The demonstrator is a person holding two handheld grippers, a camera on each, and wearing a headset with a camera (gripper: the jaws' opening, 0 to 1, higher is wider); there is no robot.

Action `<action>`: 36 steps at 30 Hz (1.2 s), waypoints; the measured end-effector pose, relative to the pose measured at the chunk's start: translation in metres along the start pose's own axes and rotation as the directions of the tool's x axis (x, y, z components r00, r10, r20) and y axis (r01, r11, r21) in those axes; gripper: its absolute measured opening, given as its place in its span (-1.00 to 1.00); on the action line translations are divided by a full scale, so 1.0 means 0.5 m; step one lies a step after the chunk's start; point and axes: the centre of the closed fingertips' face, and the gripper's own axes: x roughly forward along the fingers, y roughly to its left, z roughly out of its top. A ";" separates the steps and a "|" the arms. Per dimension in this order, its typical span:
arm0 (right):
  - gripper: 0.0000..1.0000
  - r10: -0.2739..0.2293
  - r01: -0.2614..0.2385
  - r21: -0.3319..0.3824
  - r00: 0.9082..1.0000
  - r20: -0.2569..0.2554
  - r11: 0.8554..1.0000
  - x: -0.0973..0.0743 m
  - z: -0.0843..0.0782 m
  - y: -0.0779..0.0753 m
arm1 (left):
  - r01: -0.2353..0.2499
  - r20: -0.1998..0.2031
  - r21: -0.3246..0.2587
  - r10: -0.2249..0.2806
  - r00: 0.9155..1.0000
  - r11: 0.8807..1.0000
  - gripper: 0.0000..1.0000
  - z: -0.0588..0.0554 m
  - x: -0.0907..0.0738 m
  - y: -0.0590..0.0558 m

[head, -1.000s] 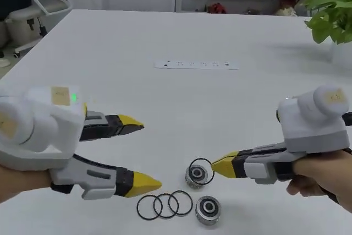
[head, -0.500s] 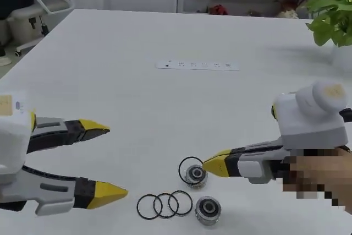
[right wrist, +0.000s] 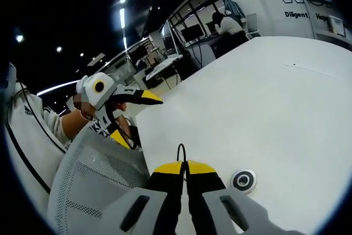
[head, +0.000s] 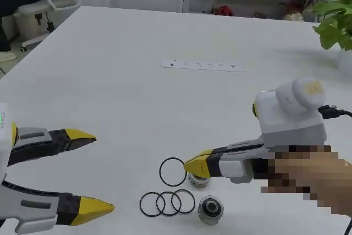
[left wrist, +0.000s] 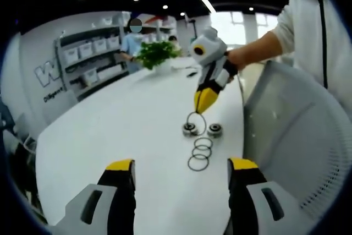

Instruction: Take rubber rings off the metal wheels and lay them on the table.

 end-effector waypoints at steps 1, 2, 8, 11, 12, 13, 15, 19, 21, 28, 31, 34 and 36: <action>-1.00 0.006 -0.006 -0.001 1.000 -0.002 1.000 0.006 0.001 0.005 | -0.003 0.001 -0.010 0.003 1.000 1.000 0.38 -0.003 0.000 -0.001; -1.00 0.010 -0.010 -0.003 1.000 -0.004 1.000 0.010 0.002 0.008 | -0.005 0.002 -0.015 0.005 1.000 1.000 0.38 -0.004 -0.001 -0.001; -1.00 0.036 -0.037 -0.014 0.998 -0.049 0.999 0.048 -0.015 0.018 | -0.002 0.010 -0.033 0.002 1.000 0.999 0.38 -0.011 -0.001 -0.015; -1.00 0.039 -0.041 -0.021 0.996 -0.080 0.999 0.066 -0.030 0.019 | -0.003 0.008 -0.038 0.003 1.000 0.999 0.38 -0.015 -0.002 -0.016; -1.00 0.041 -0.043 -0.022 0.995 -0.090 0.999 0.071 -0.035 0.019 | -0.005 0.009 -0.041 0.006 1.000 0.999 0.38 -0.018 -0.003 -0.016; -1.00 0.041 -0.044 -0.025 0.994 -0.102 0.999 0.077 -0.041 0.018 | -0.008 0.010 -0.045 0.008 1.000 0.999 0.38 -0.018 -0.004 -0.016; -1.00 0.047 -0.050 -0.021 0.992 -0.118 0.999 0.088 -0.050 0.019 | -0.012 0.011 -0.052 0.013 1.000 0.999 0.38 -0.021 -0.007 -0.016; -1.00 0.058 -0.062 -0.026 0.989 -0.139 0.998 0.105 -0.059 0.025 | -0.021 0.007 -0.064 0.021 1.000 0.998 0.38 -0.028 -0.012 -0.014; -1.00 0.059 -0.064 -0.026 0.987 -0.149 0.998 0.116 -0.063 0.024 | -0.023 0.004 -0.071 0.024 1.000 0.997 0.38 -0.031 -0.013 -0.014; -1.00 0.026 -0.032 -0.029 0.983 -0.182 0.999 0.145 -0.082 0.006 | -0.031 0.015 -0.084 0.033 0.999 0.996 0.38 -0.030 -0.015 -0.014; -1.00 0.016 -0.024 -0.041 0.981 -0.192 0.999 0.151 -0.087 0.004 | -0.035 0.014 -0.087 0.036 0.999 0.996 0.38 -0.033 -0.016 -0.014; -1.00 0.003 -0.016 -0.059 0.978 -0.210 0.998 0.155 -0.097 -0.002 | -0.036 0.011 -0.094 0.037 0.999 0.995 0.38 -0.036 -0.016 -0.014; -1.00 -0.012 -0.004 -0.071 0.976 -0.219 0.997 0.156 -0.104 -0.009 | -0.038 0.009 -0.095 0.039 0.999 0.995 0.38 -0.037 -0.017 -0.013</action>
